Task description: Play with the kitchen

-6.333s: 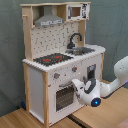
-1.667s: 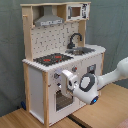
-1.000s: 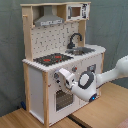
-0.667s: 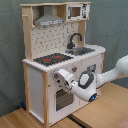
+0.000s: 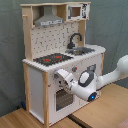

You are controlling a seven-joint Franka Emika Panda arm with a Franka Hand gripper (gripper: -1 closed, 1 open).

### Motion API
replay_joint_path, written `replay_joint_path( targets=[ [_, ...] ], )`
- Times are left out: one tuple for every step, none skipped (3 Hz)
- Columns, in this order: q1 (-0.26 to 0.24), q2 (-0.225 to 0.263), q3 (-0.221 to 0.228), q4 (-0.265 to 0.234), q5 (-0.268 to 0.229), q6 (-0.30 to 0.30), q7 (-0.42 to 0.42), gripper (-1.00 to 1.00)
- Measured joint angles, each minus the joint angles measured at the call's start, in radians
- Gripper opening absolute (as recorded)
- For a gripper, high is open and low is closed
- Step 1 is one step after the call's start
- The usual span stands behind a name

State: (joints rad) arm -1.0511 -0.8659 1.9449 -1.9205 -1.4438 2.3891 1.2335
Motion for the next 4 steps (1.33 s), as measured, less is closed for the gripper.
replay_joint_path(
  targets=[
    [-0.006,0.037,0.004,-0.003,0.048,0.0,-0.065,1.0],
    [-0.006,0.037,0.004,-0.003,0.048,0.0,-0.065,-1.0],
    [-0.005,0.044,-0.001,0.01,0.051,-0.001,-0.074,-1.0],
    [-0.005,0.056,0.006,0.01,0.056,-0.004,-0.175,-1.0]
  ],
)
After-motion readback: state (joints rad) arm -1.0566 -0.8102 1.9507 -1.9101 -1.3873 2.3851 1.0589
